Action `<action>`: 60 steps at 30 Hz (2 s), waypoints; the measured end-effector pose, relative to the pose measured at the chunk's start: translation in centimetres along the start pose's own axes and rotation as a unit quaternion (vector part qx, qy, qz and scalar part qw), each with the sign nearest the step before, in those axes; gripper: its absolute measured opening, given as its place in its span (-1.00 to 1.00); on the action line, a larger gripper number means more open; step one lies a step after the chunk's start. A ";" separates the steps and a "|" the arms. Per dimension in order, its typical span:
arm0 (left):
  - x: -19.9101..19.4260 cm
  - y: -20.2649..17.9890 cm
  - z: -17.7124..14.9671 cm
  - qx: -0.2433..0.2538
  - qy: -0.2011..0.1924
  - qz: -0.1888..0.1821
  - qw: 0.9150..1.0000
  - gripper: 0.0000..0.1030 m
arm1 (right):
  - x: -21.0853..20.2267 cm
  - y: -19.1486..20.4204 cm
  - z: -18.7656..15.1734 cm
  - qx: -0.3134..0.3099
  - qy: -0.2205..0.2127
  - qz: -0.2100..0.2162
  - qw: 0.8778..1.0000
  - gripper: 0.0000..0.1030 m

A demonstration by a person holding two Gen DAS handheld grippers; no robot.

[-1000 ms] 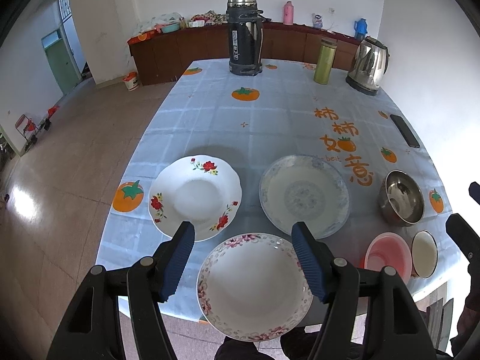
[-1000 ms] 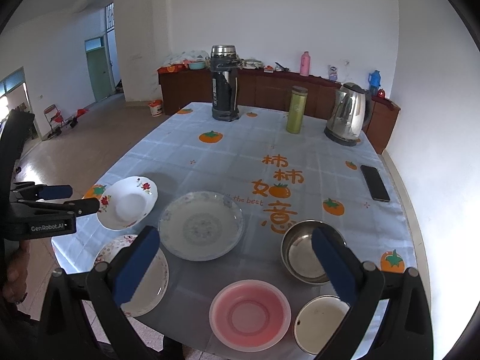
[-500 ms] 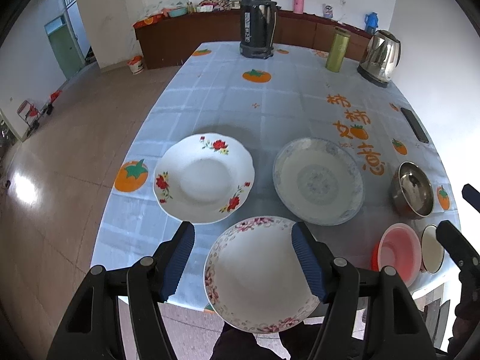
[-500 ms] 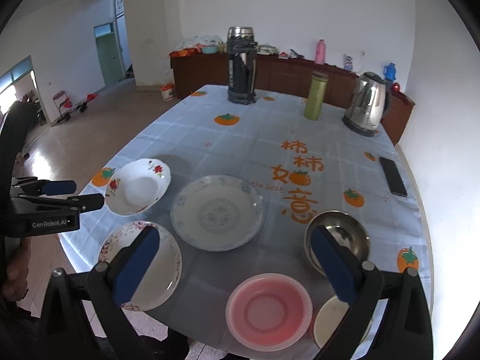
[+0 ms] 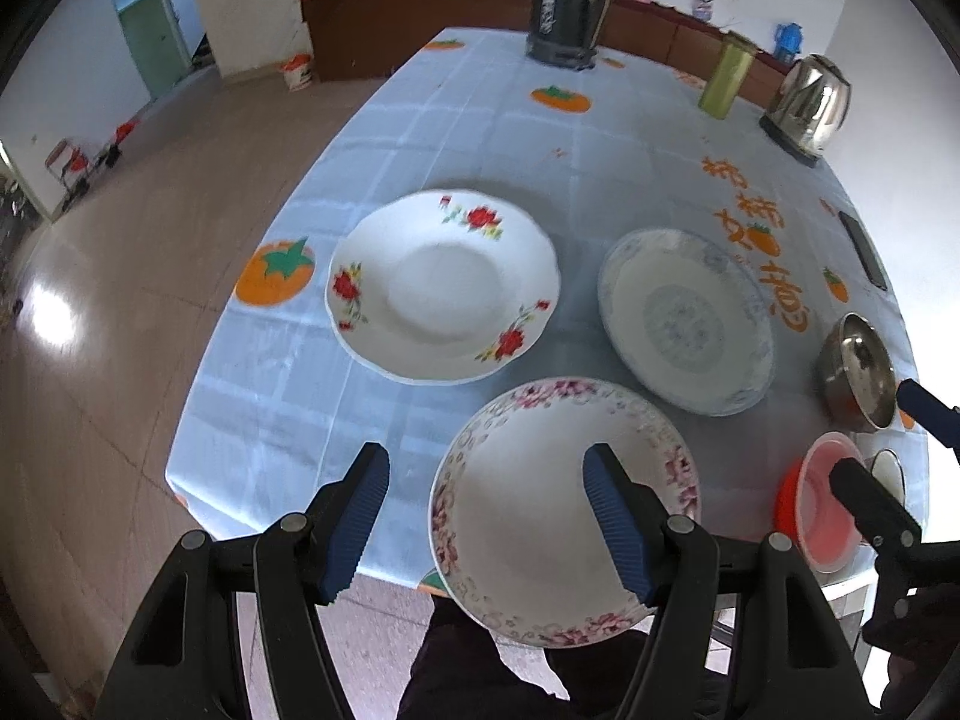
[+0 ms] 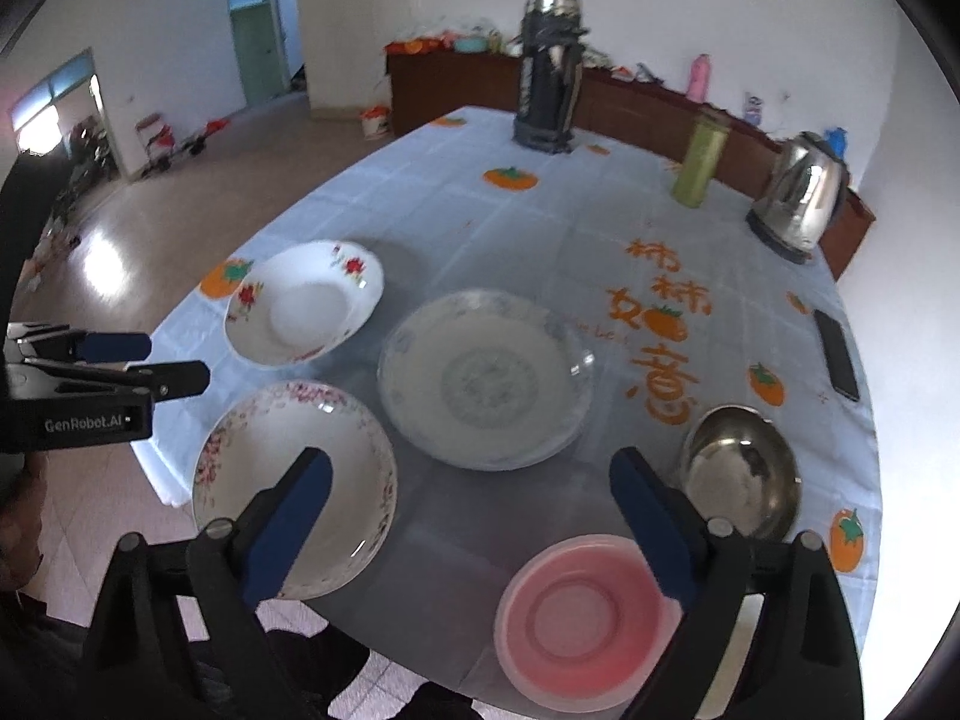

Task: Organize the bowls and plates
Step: 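Close both grippers on the pink-floral plate rim, then lift the pink-floral plate with both grippers over the blue-patterned plate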

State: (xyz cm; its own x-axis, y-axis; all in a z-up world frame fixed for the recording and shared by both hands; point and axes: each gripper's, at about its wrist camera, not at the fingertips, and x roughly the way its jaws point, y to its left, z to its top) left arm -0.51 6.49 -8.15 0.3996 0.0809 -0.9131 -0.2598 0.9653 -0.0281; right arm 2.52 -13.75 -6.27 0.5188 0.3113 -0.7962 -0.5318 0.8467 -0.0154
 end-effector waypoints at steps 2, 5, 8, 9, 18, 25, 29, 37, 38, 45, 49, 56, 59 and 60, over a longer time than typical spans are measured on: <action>0.6 0.5 -0.2 -0.009 0.009 0.000 1.000 0.35 | 0.9 0.5 -0.1 -0.010 0.010 0.007 1.000 0.79; 1.6 1.2 -0.6 -0.019 0.021 0.006 1.000 0.35 | 2.0 1.1 0.0 -0.021 0.023 0.015 0.999 0.79; 2.5 1.7 -0.9 -0.028 0.030 0.006 0.999 0.35 | 3.2 1.4 0.0 -0.028 0.036 0.024 0.999 0.78; 2.8 1.9 -1.1 -0.030 0.034 0.005 0.999 0.35 | 3.6 1.4 0.0 -0.030 0.041 0.027 0.998 0.75; 5.6 2.6 -2.7 -0.040 0.082 -0.015 0.996 0.34 | 7.7 2.8 -0.7 -0.064 0.097 0.043 0.992 0.33; 7.4 2.7 -3.5 -0.047 0.116 -0.034 0.992 0.09 | 9.7 2.8 -1.4 -0.065 0.128 0.047 0.989 0.19; 8.1 2.6 -3.8 -0.049 0.127 -0.033 0.990 0.02 | 10.7 3.2 -1.7 -0.071 0.143 0.051 0.986 0.05; 9.2 2.8 -4.3 -0.053 0.144 -0.035 0.987 -0.41 | 12.0 3.8 -2.5 -0.080 0.162 0.066 0.981 -0.38; 9.3 2.8 -4.3 -0.053 0.145 -0.034 0.988 -0.43 | 12.1 3.9 -2.6 -0.080 0.164 0.068 0.981 -0.41; 9.9 2.8 -4.2 -0.050 0.146 -0.029 0.988 -0.48 | 12.8 4.1 -3.0 -0.083 0.174 0.080 0.978 -0.71; 9.8 2.9 -4.3 -0.048 0.145 -0.027 0.988 -0.48 | 12.8 4.2 -3.0 -0.085 0.170 0.080 0.979 -0.71; 9.9 2.7 -4.3 -0.046 0.142 -0.024 0.988 -0.48 | 12.6 4.1 -3.1 -0.087 0.166 0.080 0.979 -0.71; 9.9 2.8 -4.4 -0.044 0.142 -0.022 0.989 -0.48 | 12.7 4.2 -3.1 -0.087 0.165 0.080 0.979 -0.71; 9.8 2.8 -4.3 -0.042 0.142 -0.022 0.989 -0.49 | 12.7 4.2 -3.1 -0.087 0.165 0.080 0.979 -0.71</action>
State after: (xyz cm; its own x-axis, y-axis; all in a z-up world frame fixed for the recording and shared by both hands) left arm -1.12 8.88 -18.97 0.1529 -0.0444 -0.9873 -0.3244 0.9414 -0.0925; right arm 4.83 -7.57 -18.30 0.1897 0.2541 -0.9484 -0.7092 0.7035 0.0466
